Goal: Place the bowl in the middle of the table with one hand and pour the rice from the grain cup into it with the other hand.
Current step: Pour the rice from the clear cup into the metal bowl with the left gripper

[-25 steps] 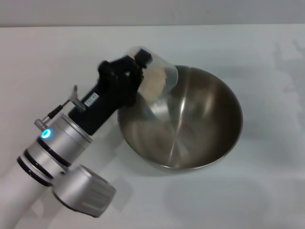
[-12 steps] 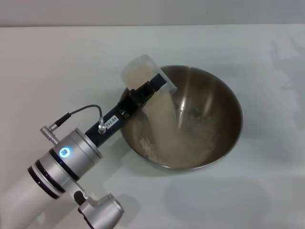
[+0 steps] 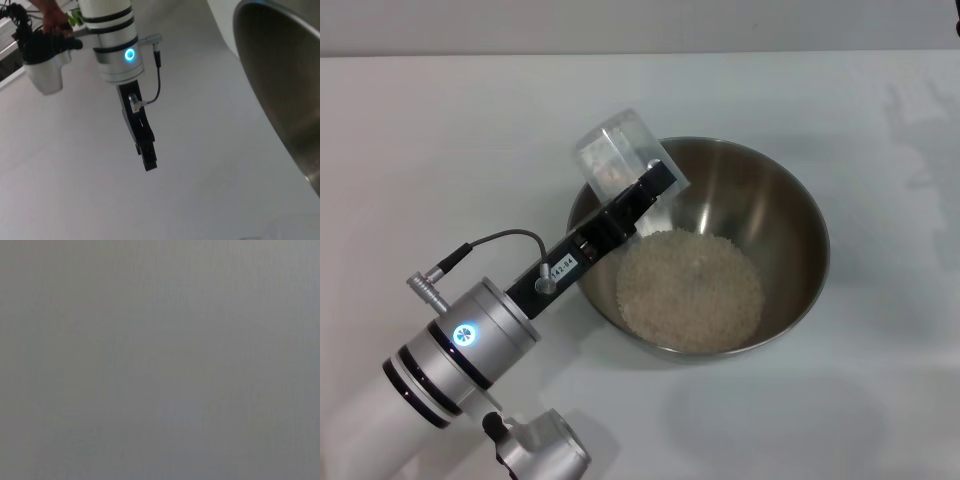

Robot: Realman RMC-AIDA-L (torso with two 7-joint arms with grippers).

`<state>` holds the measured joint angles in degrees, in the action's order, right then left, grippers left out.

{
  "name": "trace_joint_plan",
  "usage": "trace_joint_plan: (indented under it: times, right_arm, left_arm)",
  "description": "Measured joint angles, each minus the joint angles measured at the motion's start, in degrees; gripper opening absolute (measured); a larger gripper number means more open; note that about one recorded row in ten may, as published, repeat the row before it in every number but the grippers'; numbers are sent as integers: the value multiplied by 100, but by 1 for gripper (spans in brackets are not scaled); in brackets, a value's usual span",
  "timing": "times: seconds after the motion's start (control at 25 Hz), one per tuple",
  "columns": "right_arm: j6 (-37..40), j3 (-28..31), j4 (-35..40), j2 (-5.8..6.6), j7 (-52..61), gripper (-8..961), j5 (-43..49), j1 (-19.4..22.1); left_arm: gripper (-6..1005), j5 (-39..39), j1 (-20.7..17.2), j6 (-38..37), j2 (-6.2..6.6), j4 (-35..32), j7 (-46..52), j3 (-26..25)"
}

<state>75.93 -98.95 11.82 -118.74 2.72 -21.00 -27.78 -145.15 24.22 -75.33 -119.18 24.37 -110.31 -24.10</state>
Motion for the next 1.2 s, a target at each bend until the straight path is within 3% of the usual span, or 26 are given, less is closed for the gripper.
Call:
trace_joint_plan:
  times: [1.04, 1.2]
  right_arm:
    - [0, 0, -5, -9, 0, 507, -6, 15]
    - [0, 0, -4, -9, 0, 507, -18, 24]
  left_arm:
    - [36, -77, 65, 79, 0, 74, -611, 135]
    - [37, -32, 9, 37, 0, 186, 184, 51]
